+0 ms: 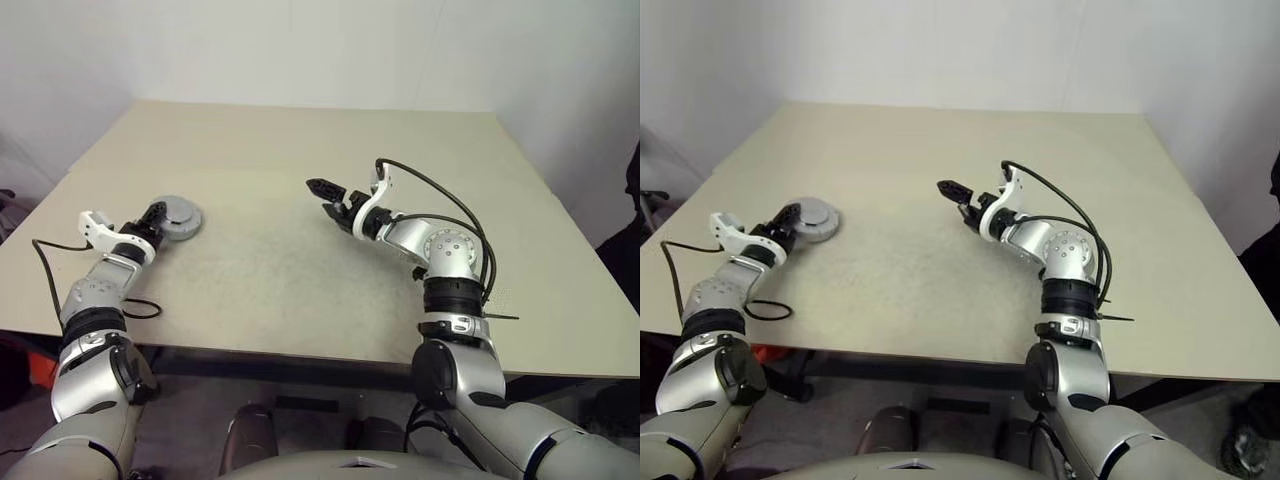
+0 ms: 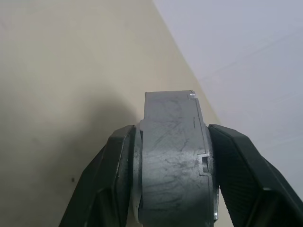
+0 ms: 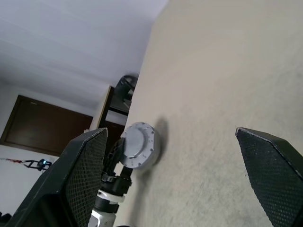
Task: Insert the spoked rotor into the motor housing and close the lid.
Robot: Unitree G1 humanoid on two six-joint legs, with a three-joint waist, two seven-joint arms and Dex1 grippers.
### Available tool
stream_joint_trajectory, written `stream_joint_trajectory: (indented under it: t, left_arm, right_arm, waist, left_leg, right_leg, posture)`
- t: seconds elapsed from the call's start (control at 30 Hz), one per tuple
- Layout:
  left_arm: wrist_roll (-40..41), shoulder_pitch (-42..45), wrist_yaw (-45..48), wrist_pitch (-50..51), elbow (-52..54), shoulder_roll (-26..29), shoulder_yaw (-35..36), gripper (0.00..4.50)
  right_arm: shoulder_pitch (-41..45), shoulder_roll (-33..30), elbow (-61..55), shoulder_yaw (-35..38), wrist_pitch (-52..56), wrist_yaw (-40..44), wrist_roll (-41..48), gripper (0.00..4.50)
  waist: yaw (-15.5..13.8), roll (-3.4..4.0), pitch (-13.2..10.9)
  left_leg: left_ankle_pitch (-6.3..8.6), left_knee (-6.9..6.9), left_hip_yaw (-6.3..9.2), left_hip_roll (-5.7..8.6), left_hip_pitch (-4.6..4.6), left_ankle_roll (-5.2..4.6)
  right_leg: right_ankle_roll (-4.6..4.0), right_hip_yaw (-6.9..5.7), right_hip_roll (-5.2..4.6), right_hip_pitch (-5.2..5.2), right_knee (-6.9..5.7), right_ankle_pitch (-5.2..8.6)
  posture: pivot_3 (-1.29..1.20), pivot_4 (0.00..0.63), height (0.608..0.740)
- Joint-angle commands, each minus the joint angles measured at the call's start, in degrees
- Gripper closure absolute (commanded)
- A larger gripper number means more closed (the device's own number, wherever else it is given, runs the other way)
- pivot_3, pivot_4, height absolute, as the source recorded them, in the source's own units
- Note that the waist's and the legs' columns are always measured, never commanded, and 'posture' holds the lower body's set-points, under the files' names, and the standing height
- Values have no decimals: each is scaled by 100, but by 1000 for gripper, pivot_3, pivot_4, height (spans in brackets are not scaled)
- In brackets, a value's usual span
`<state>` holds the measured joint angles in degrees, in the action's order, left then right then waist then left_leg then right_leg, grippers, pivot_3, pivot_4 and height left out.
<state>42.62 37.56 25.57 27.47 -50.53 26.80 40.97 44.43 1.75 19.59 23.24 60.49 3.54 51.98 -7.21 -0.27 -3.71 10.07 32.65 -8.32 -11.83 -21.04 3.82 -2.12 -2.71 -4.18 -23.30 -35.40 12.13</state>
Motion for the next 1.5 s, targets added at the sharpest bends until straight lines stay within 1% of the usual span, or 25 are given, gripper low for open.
stream_joint_trajectory:
  t: [0.03,0.17,0.37,0.57,0.73,0.83,0.97,1.03,1.13,1.2,1.27,1.37,1.4,1.47,1.5]
  left_arm:
    - [135,94,217,-131,235,271,140,1947]
    - [81,92,108,-169,204,329,126,766]
    - [62,113,114,-287,166,547,204,766]
    - [-87,219,251,-521,-49,1081,163,766]
    - [-296,487,619,-744,235,1498,-101,766]
    - [-351,764,807,-745,408,1629,-268,766]
    - [-511,1031,1023,-865,716,1525,-608,766]
    - [-845,991,1214,-1112,1084,1238,-1137,766]
    - [-1366,746,1344,-1530,1474,894,-1778,766]
    - [-1761,339,1572,-1855,2027,475,-2451,766]
    - [-1995,-2,1775,-1980,2524,187,-2950,766]
    - [-2356,-286,2056,-2198,2765,74,-3457,766]
    - [-2740,-350,2090,-2502,2705,97,-3771,766]
    - [-3194,-400,2160,-2903,2596,116,-4142,766]
    - [-3177,-359,2210,-2950,2572,11,-4195,766]
  right_arm:
    - [247,2,-7,-6,-68,51,50,14]
    - [294,-12,79,-14,-88,68,18,0]
    - [332,-19,157,-26,-88,103,-5,0]
    - [386,-17,276,-19,-99,119,-11,0]
    - [422,-27,263,-127,-396,279,-173,0]
    - [400,-51,163,-274,-601,485,-335,0]
    - [282,-108,-161,-636,-1077,901,-677,0]
    - [100,-369,-452,-1168,-1969,1282,-1435,0]
    - [-93,-740,-601,-1609,-2840,1600,-2170,0]
    - [-260,-1475,-669,-1790,-3122,2210,-2532,0]
    - [-429,-2068,-765,-1701,-3220,2672,-2557,0]
    - [-745,-2717,-879,-1736,-3454,3138,-2744,0]
    - [-896,-2988,-851,-1908,-3609,3266,-3026,0]
    - [-1060,-3281,-797,-2108,-3800,3425,-3364,0]
    - [-1163,-3401,-850,-2158,-3858,3562,-3428,0]
  waist:
    - [0,0,0]
    - [2,0,0]
    - [2,-3,2]
    - [9,-3,2]
    - [-8,-5,2]
    - [-13,-6,2]
    - [-3,-5,2]
    - [-13,-5,2]
    - [-58,-6,3]
    - [-62,-7,3]
    - [-118,-8,2]
    - [-115,-15,-3]
    - [-94,-15,-3]
    - [-62,-11,-3]
    - [-38,-7,-2]
  left_leg:
    - [0,0,0,0,0,0]
    - [0,1,0,1,4,0]
    - [0,11,1,-1,4,0]
    - [0,10,1,-1,7,0]
    - [0,11,1,-2,6,1]
    - [0,14,3,-1,5,1]
    - [0,18,3,0,6,1]
    - [0,19,3,-1,8,1]
    - [0,22,3,3,4,1]
    - [0,31,3,3,1,1]
    - [6,37,3,2,-1,-9]
    - [12,51,2,2,-7,-21]
    - [12,51,2,-3,-5,-21]
    - [12,45,2,-8,-5,-21]
    - [12,43,1,-7,-2,-21]
  right_leg:
    - [0,0,0,0,-1,0]
    - [0,0,-2,1,-6,0]
    - [-1,0,-2,2,-14,0]
    - [-1,0,-2,2,-15,0]
    - [-1,-1,-3,2,-16,1]
    - [-2,-1,-4,3,-19,1]
    - [-4,-1,-5,4,-25,2]
    - [-4,-1,-5,4,-27,2]
    - [-2,-1,-12,9,-25,1]
    - [-1,-1,-13,11,-26,1]
    - [-1,-1,-23,22,-21,0]
    - [2,-2,-12,20,-20,-1]
    - [1,-3,-6,18,-25,-1]
    - [-5,-4,0,17,-33,3]
    - [-6,-4,0,20,-34,4]
  posture:
    - [0,0,740]
    - [0,0,740]
    - [0,0,740]
    - [0,0,740]
    - [0,0,740]
    - [0,0,740]
    - [0,0,740]
    - [0,0,740]
    - [0,0,740]
    - [0,0,740]
    - [0,0,740]
    - [0,0,740]
    - [0,0,740]
    - [0,0,740]
    - [0,0,740]
